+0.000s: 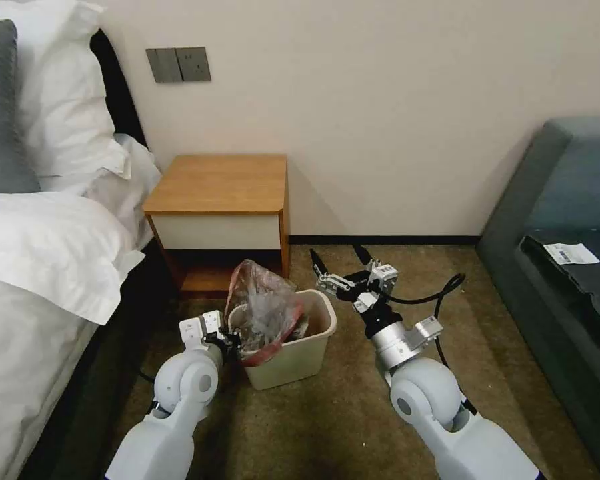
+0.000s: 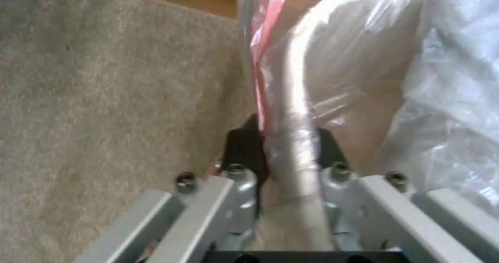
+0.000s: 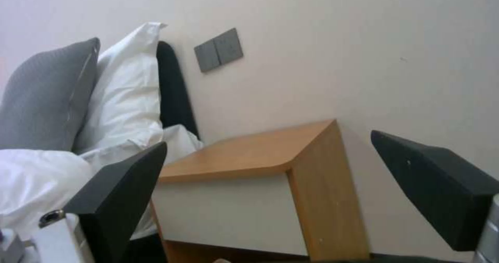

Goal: Pick up the garbage bag from the table and place it over the trash can.

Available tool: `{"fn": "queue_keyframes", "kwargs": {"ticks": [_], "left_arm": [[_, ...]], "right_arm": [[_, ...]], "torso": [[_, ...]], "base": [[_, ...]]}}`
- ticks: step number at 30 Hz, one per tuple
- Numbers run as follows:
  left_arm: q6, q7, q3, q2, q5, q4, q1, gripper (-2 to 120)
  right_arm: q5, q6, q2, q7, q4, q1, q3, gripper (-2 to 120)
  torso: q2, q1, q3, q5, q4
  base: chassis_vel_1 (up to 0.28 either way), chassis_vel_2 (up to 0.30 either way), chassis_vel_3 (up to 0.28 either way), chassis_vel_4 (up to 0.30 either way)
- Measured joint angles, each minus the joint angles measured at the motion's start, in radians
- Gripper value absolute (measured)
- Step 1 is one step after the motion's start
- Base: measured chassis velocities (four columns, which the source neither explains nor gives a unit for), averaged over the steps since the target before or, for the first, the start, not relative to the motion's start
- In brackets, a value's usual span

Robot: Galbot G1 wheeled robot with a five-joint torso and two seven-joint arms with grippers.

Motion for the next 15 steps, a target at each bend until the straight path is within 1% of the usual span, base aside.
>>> {"fn": "queue_keyframes", "kwargs": {"ticks": [3,12,15], "left_arm": [[-0.001,0.005,-0.001,-0.001,0.001,0.014,-0.005,0],[-0.002,0.026,0.001,-0.008,0.011,0.025,-0.006,0],[-0.002,0.04,0.003,-0.01,0.043,0.017,0.002,0]], "right_arm": [[0.0,0.001,0.001,0.0,0.007,-0.003,0.0,100],[0.002,0.002,-0.001,0.0,0.02,-0.005,0.0,100],[0.002,0.003,-0.002,0.0,0.02,-0.007,0.0,100]], "torso": [[0.0,0.0,0.0,0.0006,0.0003],[0.0,0.0,0.0,0.0004,0.0004],[0.0,0.0,0.0,-0.0001,0.0001]], "base": [[0.0,0.0,0.0,0.0],[0.0,0.0,0.0,0.0],[0.0,0.0,0.0,0.0]]}}
